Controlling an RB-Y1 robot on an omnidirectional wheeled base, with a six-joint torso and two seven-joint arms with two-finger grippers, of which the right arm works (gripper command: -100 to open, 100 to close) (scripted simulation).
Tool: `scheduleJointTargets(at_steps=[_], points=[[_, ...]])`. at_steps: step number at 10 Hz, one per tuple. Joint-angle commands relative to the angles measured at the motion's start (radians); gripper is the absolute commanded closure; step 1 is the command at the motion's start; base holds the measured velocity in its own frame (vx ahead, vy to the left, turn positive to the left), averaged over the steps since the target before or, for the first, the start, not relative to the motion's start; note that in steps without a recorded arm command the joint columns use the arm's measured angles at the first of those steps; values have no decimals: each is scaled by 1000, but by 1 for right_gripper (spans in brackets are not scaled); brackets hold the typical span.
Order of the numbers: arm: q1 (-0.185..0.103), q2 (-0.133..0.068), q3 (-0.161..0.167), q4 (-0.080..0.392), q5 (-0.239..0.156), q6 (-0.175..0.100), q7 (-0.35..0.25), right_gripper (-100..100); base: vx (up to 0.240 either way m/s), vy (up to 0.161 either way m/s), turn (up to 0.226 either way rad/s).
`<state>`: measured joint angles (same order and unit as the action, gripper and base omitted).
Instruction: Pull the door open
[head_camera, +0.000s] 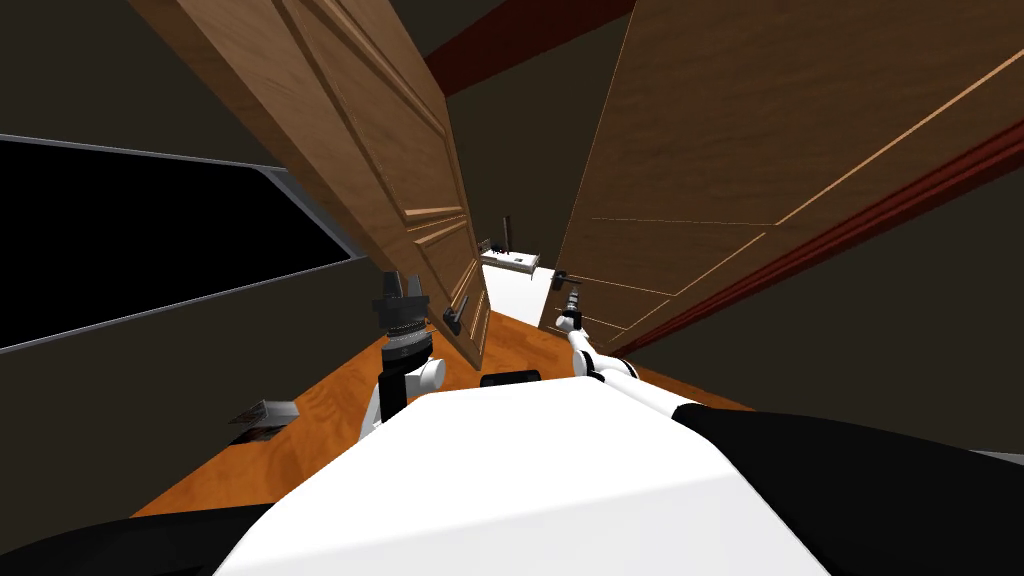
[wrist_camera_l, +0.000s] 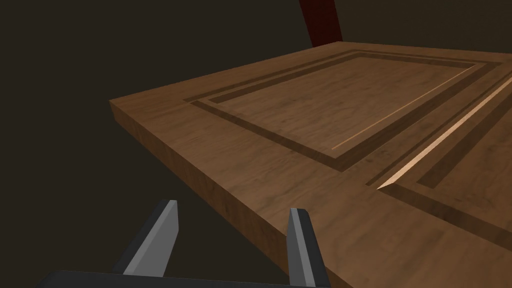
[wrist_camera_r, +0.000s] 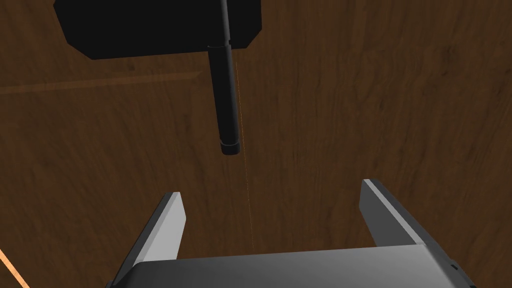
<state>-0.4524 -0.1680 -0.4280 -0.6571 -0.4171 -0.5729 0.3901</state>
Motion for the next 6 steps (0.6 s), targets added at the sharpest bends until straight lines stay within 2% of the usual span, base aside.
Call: scheduleJointTargets(at_steps=[1,2,6], points=[[-29,-4,-13,50,-12,-4,13,-100,37,-70,151],[-29,-4,-13,52,-12,-4,13,-100,29,-48,51],[-77,-11,-35,136,-33,-7,34,-100,22,-41,81]])
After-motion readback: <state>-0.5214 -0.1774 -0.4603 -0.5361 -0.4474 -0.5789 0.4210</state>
